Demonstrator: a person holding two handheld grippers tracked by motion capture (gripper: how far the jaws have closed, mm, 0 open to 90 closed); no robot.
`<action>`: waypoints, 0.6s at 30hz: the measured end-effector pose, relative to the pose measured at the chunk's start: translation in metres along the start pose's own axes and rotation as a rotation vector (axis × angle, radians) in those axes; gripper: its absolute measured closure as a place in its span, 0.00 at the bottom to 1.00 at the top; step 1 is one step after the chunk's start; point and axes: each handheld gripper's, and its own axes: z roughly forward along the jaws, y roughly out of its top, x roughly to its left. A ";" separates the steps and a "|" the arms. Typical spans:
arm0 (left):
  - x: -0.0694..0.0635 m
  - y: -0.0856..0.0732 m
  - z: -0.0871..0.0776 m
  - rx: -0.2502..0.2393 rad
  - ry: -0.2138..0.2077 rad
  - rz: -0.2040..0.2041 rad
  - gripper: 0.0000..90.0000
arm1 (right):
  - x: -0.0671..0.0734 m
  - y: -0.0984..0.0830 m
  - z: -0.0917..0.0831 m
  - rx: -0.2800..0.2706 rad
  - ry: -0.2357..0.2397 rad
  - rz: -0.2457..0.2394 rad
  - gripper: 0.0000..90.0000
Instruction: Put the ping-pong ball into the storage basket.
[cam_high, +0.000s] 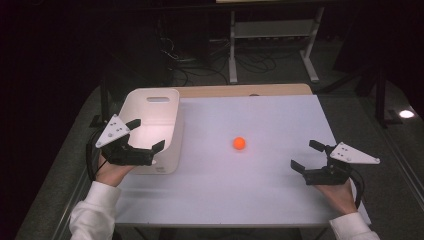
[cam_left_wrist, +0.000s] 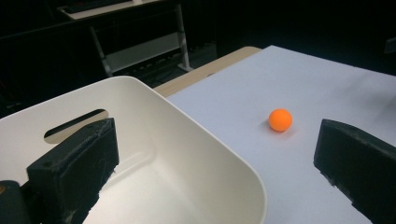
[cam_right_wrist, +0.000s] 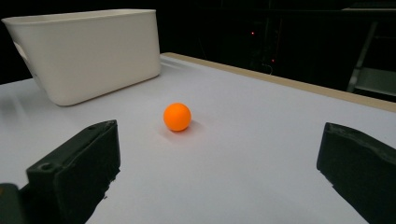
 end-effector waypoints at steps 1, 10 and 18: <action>0.000 0.001 0.001 0.005 -0.004 0.005 0.00 | 0.000 0.000 0.000 -0.001 0.000 0.001 0.00; 0.001 0.012 0.010 0.052 -0.028 0.031 0.00 | 0.001 0.000 0.000 0.001 0.003 0.001 0.00; -0.002 0.024 0.017 0.080 -0.045 0.063 0.00 | 0.000 0.000 0.000 0.001 0.003 -0.002 0.00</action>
